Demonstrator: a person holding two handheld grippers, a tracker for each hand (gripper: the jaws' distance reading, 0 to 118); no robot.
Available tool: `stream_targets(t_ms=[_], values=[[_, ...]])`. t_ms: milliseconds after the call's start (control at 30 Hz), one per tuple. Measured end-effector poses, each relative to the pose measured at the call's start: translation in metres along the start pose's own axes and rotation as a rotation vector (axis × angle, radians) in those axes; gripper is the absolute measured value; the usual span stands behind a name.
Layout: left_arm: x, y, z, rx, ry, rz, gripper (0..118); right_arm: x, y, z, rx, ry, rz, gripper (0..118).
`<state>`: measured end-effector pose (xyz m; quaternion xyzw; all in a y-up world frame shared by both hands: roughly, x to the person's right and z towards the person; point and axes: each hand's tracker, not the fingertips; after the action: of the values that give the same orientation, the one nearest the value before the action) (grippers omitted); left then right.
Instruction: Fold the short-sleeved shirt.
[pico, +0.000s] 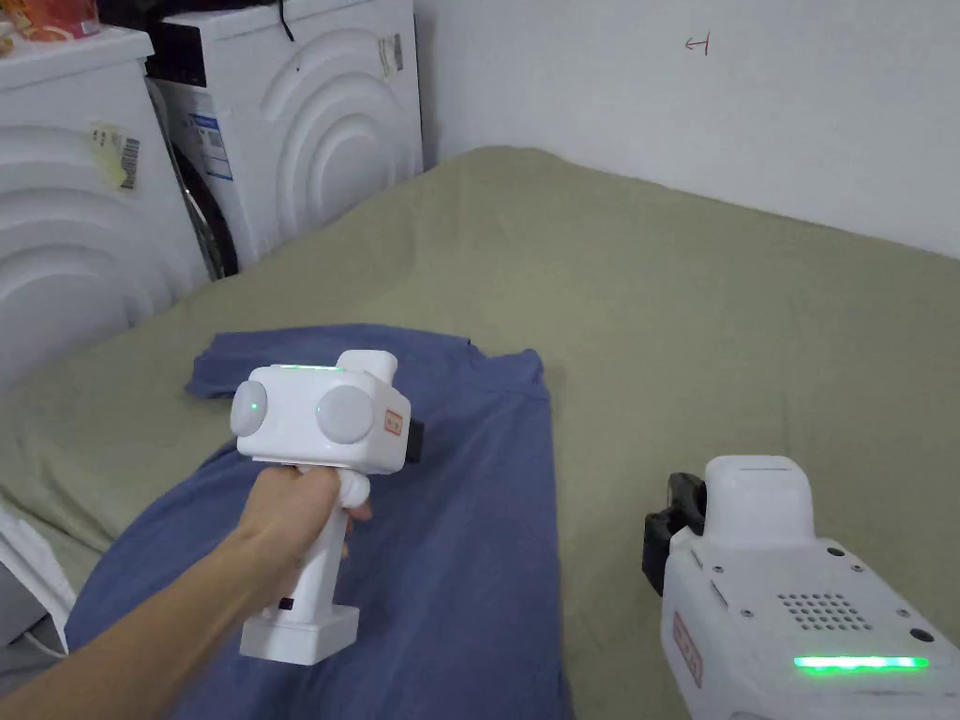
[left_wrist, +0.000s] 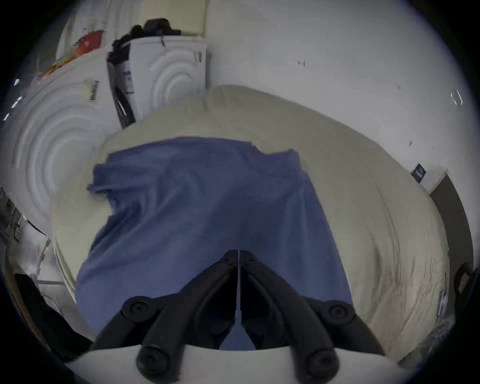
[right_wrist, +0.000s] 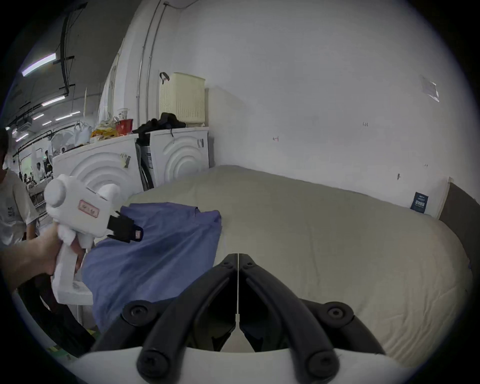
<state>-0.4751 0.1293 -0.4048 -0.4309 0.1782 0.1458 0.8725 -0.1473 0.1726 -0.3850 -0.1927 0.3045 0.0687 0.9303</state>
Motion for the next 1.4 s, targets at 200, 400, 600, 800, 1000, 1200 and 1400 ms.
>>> stream_targets(t_ms=[200,400,600,800,1000,1200,1400], values=[[0.02,-0.003,-0.025,-0.071,0.057,-0.059,115,0.005,-0.012,-0.008,-0.035,0.004,-0.034,1],[0.022,-0.005,-0.078,-0.147,0.168,-0.09,110,0.009,-0.019,-0.005,-0.056,0.008,-0.033,1],[0.031,-0.008,-0.062,-0.089,0.2,-0.1,0,0.029,-0.025,0.025,-0.053,-0.024,0.017,1],[0.058,-0.006,0.008,0.02,0.172,-0.1,0,0.075,-0.021,0.072,-0.023,-0.088,-0.034,1],[0.145,0.001,0.093,0.086,0.006,-0.213,0,0.122,-0.018,0.131,0.018,-0.188,-0.072,1],[0.273,-0.003,0.165,0.166,-0.208,-0.364,0,0.169,-0.027,0.199,0.054,-0.316,-0.119,1],[0.407,-0.018,0.196,0.197,-0.433,-0.52,0,0.216,-0.045,0.263,0.066,-0.471,-0.171,1]])
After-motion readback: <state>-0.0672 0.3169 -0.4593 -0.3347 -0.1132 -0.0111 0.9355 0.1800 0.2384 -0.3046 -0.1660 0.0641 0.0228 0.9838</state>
